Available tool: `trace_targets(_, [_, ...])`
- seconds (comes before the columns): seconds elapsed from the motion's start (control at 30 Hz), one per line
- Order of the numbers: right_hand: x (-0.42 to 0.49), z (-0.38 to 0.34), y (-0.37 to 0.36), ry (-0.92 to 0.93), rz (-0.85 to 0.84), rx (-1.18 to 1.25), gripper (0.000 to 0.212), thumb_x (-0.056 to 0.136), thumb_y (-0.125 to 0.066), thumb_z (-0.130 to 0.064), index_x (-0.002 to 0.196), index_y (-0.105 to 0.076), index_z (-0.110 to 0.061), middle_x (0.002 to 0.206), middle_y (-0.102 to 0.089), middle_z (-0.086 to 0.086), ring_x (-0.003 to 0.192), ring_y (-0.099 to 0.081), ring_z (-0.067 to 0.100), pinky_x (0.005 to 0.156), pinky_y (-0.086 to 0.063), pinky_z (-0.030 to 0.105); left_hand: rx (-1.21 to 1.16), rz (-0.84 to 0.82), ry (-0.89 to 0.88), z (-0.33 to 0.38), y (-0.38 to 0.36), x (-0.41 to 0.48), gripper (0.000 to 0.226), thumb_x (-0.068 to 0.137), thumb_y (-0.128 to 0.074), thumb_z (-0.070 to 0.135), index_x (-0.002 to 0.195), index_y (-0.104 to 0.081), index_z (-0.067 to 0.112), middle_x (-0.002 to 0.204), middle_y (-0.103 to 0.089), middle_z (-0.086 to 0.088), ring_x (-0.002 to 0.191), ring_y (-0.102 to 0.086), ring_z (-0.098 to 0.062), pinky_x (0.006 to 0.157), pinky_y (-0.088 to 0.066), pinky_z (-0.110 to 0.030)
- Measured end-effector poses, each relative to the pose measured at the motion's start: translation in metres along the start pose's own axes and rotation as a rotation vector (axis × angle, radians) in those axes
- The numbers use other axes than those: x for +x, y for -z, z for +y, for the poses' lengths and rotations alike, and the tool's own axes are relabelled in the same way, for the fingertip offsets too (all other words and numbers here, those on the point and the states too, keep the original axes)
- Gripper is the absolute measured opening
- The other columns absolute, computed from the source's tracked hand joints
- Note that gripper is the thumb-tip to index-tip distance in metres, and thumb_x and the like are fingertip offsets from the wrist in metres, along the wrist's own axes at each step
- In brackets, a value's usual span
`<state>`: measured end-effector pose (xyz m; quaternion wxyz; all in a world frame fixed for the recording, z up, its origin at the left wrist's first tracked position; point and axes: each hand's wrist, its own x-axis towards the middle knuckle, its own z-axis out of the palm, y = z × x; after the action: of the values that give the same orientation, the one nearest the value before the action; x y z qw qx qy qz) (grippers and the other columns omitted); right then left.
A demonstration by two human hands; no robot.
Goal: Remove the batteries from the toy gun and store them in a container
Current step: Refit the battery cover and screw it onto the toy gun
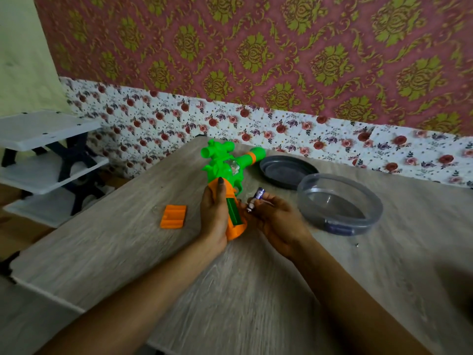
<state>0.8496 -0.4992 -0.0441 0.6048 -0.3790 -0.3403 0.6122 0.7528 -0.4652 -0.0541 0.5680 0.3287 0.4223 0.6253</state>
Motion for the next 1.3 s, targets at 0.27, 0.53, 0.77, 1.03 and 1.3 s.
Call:
trace_targets(0.27, [0.002, 0.022, -0.001, 0.545, 0.079, -0.705, 0.044, 0.080, -0.059, 0.011, 0.088, -0.053, -0.031, 0.079, -0.063, -0.010, 0.073, -0.061, 0.000, 0.069, -0.051, 0.021, -0.025, -0.018, -0.041, -0.002, -0.001, -0.002, 0.016, 0.096, -0.048, 0.032, 0.091, -0.060, 0.022, 0.094, -0.063, -0.016, 0.078, -0.060, -0.028, 0.072, -0.049, -0.040])
trace_targets(0.53, [0.005, 0.010, -0.006, 0.587, 0.040, -1.224, 0.027, 0.080, -0.067, -0.006, 0.102, -0.071, -0.019, 0.088, -0.058, -0.002, 0.066, -0.056, 0.011, 0.066, -0.042, 0.020, -0.075, -0.017, -0.014, -0.005, -0.002, -0.002, 0.018, 0.095, -0.049, 0.032, 0.087, -0.060, 0.020, 0.096, -0.060, -0.020, 0.083, -0.058, -0.029, 0.080, -0.048, -0.048])
trace_targets(0.77, [0.007, 0.011, -0.003, 0.554, 0.119, -1.216, 0.021, 0.081, -0.066, -0.011, 0.100, -0.069, -0.019, 0.089, -0.067, 0.000, 0.066, -0.063, 0.013, 0.067, -0.050, 0.025, -0.063, -0.029, -0.043, -0.006, -0.003, -0.001, 0.016, 0.094, -0.051, 0.031, 0.089, -0.060, 0.020, 0.099, -0.062, -0.019, 0.089, -0.059, -0.030, 0.086, -0.049, -0.053])
trace_targets(1.03, [0.005, 0.012, -0.002, 0.515, 0.218, -0.810, 0.023, 0.077, -0.072, -0.004, 0.077, -0.056, -0.021, 0.067, -0.060, -0.009, 0.054, -0.058, -0.007, 0.052, -0.047, 0.009, -0.039, -0.026, -0.057, -0.005, -0.002, -0.001, 0.016, 0.094, -0.051, 0.033, 0.088, -0.060, 0.022, 0.087, -0.061, -0.016, 0.063, -0.055, -0.025, 0.061, -0.046, -0.034])
trace_targets(1.3, [0.014, 0.020, -0.001, 0.457, 0.123, -0.905, 0.020, 0.078, -0.068, 0.000, 0.094, -0.070, -0.011, 0.087, -0.068, 0.009, 0.067, -0.062, 0.009, 0.063, -0.054, 0.021, -0.034, -0.015, -0.048, -0.006, -0.002, 0.001, 0.016, 0.094, -0.051, 0.032, 0.089, -0.061, 0.021, 0.094, -0.064, -0.013, 0.088, -0.060, -0.028, 0.083, -0.051, -0.052])
